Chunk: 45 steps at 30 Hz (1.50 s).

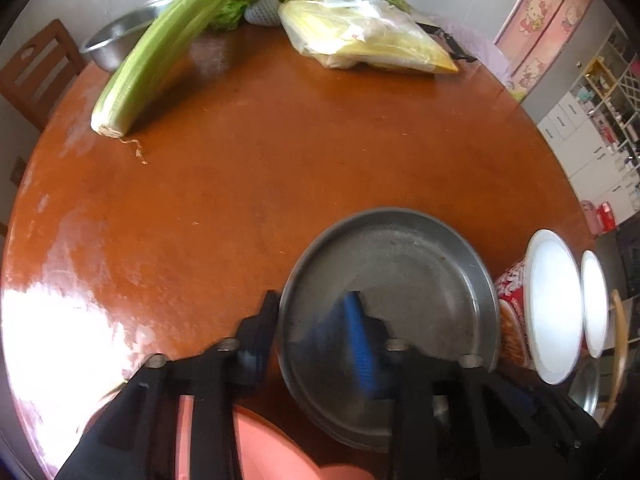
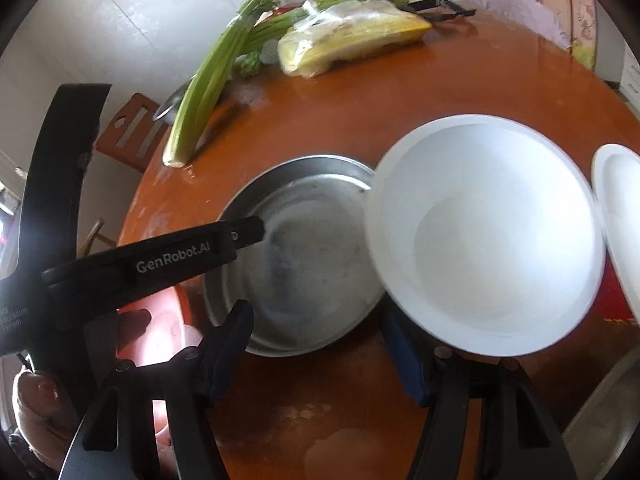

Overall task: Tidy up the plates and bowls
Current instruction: 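Move the left tool to the shallow steel tray and grasp its rim, then lift the steel tray with the left tool over the orange plate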

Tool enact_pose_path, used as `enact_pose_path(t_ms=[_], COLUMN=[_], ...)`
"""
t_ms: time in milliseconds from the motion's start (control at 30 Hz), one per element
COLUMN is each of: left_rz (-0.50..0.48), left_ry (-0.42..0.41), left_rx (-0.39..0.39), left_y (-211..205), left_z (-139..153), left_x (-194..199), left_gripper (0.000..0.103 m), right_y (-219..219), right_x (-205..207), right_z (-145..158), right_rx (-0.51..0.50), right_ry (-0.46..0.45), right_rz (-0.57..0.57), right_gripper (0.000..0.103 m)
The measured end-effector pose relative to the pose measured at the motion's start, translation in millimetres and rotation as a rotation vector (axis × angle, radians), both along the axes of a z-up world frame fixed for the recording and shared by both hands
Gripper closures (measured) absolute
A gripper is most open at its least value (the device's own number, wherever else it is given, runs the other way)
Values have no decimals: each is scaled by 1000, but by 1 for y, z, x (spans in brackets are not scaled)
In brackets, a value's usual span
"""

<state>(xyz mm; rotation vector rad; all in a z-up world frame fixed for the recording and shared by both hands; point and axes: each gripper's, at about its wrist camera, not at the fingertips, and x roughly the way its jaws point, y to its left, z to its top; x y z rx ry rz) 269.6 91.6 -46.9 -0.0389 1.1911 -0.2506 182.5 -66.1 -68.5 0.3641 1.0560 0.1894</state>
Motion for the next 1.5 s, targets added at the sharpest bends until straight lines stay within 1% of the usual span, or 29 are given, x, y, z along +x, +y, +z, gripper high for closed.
enact_pose_path(t_ms=[100, 200, 367, 600, 833, 1167, 1233, 1300, 1500], left_rz=[1, -5, -14, -3, 17, 83, 102, 114, 151], left_ry=[-19, -34, -65, -83, -128, -185, -195, -203, -216], left_rx=[5, -6, 17, 4, -17, -52, -63, -68, -67], left_y=[-1, -2, -6, 3, 22, 58, 64, 68, 83], left_z=[3, 9, 21, 36, 58, 85, 88, 90, 90], left_x=[-3, -6, -15, -29, -55, -91, -99, -107, -124], left_gripper=[74, 74, 73, 72, 72, 72, 71, 67, 67], right_y=[2, -2, -6, -5, 3, 29, 34, 39, 54], right_x=[1, 1, -4, -14, -29, -53, -58, -62, -68], right_z=[0, 1, 10, 20, 37, 66, 71, 74, 73], right_rx=[-19, -3, 12, 33, 46, 28, 26, 16, -3], right_ry=[-2, -8, -31, -52, -99, -173, -185, -193, -195], right_rz=[-2, -11, -7, 14, 52, 139, 155, 170, 217], right_gripper=[37, 37, 37, 37, 37, 37, 37, 37, 37])
